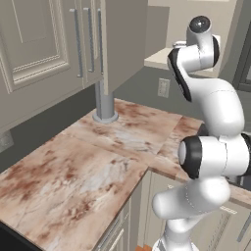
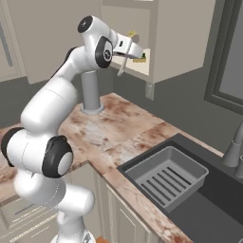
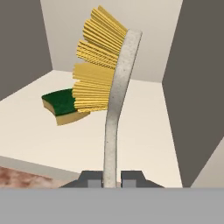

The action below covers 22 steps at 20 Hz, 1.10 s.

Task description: Pick up the dish brush and sponge from the sink, and place them back in the cabinet, and close the cabinet door.

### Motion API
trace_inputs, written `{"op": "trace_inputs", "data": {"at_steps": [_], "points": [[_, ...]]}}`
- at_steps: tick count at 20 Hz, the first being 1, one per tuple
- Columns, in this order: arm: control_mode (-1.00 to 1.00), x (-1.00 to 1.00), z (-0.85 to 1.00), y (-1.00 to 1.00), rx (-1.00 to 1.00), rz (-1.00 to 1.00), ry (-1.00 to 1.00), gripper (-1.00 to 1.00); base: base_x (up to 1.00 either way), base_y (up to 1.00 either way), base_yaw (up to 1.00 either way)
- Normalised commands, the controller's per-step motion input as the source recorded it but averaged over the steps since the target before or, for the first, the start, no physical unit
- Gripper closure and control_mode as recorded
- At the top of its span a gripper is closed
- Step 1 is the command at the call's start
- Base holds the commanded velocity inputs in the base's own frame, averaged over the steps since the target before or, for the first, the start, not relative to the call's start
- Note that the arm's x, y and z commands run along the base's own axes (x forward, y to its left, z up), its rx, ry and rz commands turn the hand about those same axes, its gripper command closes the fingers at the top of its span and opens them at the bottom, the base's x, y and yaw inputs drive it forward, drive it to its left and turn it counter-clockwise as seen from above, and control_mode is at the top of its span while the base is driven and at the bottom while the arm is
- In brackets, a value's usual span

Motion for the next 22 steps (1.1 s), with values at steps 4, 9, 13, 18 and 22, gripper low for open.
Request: {"op": "trace_inputs", "data": {"at_steps": [4,9,13,18,22], "points": [[-1.0,0.26,0.0,-0.08,0.0,0.0,0.0,1.0,0.0,0.0,0.0],[-1.0,0.33,0.0,-0.08,0.0,-0.01,0.0,1.0,0.0,0.0,0.0],[-1.0,0.27,0.0,-0.12,0.0,0.0,0.0,1.0,0.0,0.0,0.0],[-1.0,0.27,0.0,-0.13,0.0,0.0,0.0,1.0,0.0,0.0,0.0],[-1.0,0.26,0.0,-0.12,0.0,-0.01,0.0,1.0,0.0,0.0,0.0]]}}
